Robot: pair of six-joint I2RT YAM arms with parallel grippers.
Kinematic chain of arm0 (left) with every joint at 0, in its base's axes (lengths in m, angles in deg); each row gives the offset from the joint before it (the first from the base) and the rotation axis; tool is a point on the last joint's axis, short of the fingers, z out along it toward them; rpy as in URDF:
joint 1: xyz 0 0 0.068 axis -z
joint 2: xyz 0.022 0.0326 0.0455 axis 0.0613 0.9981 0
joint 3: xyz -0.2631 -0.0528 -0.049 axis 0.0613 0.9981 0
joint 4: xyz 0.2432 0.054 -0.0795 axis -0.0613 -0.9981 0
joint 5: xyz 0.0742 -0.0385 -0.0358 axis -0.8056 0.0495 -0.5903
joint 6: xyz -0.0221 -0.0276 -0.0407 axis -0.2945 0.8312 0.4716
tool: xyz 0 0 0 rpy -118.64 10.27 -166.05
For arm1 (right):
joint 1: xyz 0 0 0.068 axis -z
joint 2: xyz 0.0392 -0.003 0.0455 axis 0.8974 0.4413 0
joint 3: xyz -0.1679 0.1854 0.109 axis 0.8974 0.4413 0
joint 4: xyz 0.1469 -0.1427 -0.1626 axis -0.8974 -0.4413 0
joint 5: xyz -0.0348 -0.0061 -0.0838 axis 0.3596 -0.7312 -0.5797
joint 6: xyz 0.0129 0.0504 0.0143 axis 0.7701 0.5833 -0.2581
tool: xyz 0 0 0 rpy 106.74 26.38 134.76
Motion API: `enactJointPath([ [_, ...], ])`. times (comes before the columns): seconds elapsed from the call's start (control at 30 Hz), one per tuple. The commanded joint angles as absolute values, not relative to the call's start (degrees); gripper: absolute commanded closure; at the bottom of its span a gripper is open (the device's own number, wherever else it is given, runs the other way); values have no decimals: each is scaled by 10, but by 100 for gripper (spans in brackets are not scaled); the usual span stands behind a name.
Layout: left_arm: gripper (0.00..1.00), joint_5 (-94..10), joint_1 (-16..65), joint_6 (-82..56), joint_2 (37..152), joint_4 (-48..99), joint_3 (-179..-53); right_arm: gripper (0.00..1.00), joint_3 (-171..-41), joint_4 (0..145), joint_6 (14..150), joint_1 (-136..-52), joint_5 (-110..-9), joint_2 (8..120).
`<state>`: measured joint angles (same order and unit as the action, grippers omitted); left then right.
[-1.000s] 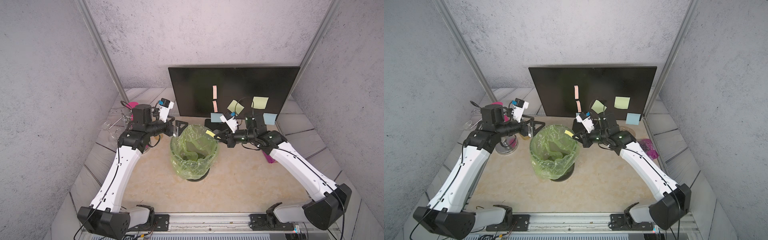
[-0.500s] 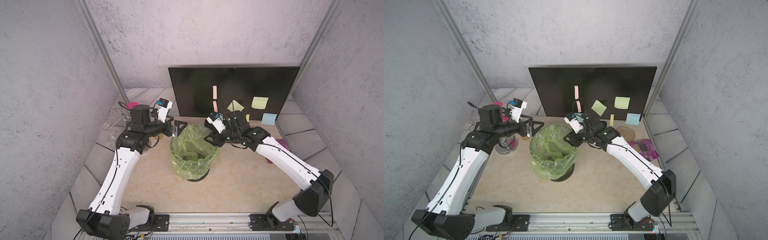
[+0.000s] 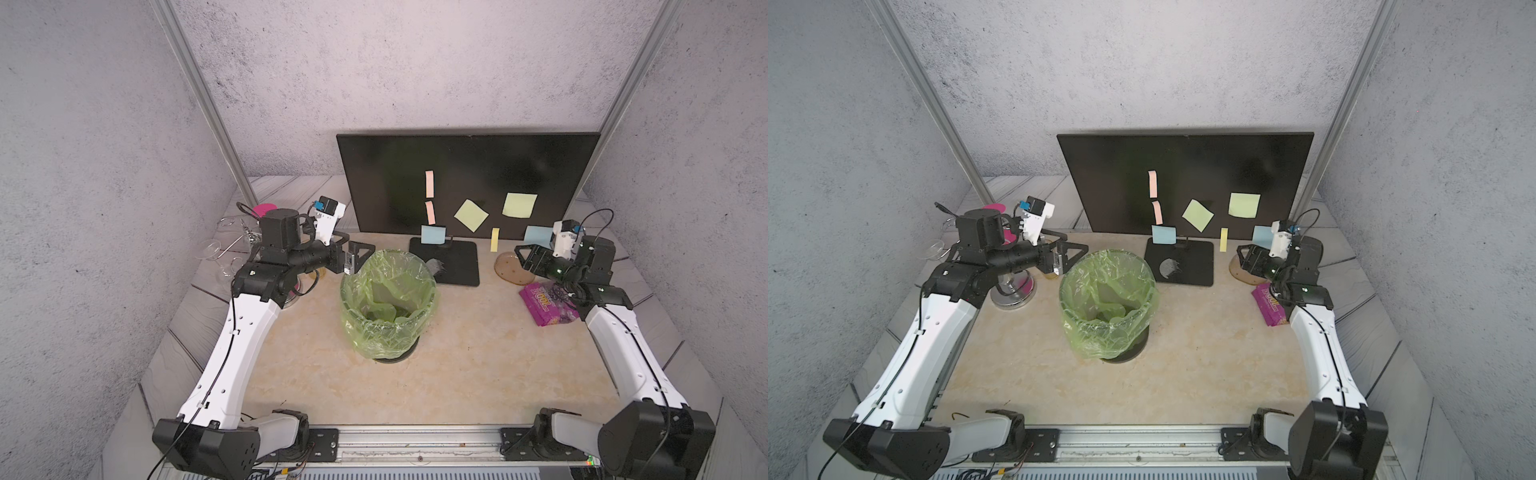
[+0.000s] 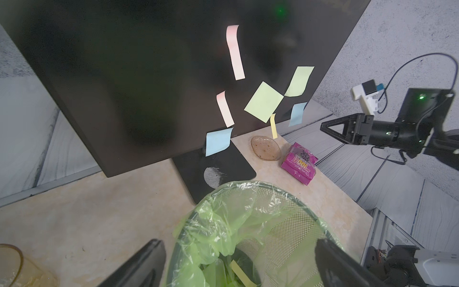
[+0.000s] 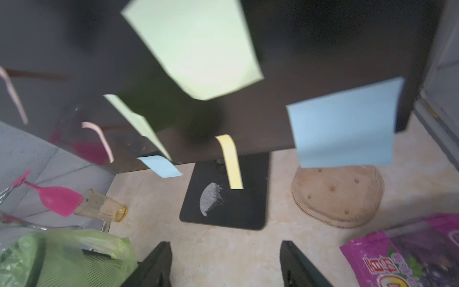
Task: Remove the sticky note from the monitor
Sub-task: Tear off the sticky note from the monitor.
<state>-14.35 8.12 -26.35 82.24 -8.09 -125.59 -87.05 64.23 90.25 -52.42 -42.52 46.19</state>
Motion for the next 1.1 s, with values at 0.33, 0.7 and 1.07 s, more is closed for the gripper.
enactJointPath([
  [0.33,0,-130,78,-276,811,-87,-1249,21,-810,1066,1162,-429,-273,658],
  [0.7,0,-128,78,-276,815,-87,-1249,20,-859,1152,1210,-428,-246,744],
  [1.07,0,-129,78,-273,814,-89,-1247,20,-873,1176,1224,-430,-228,775],
])
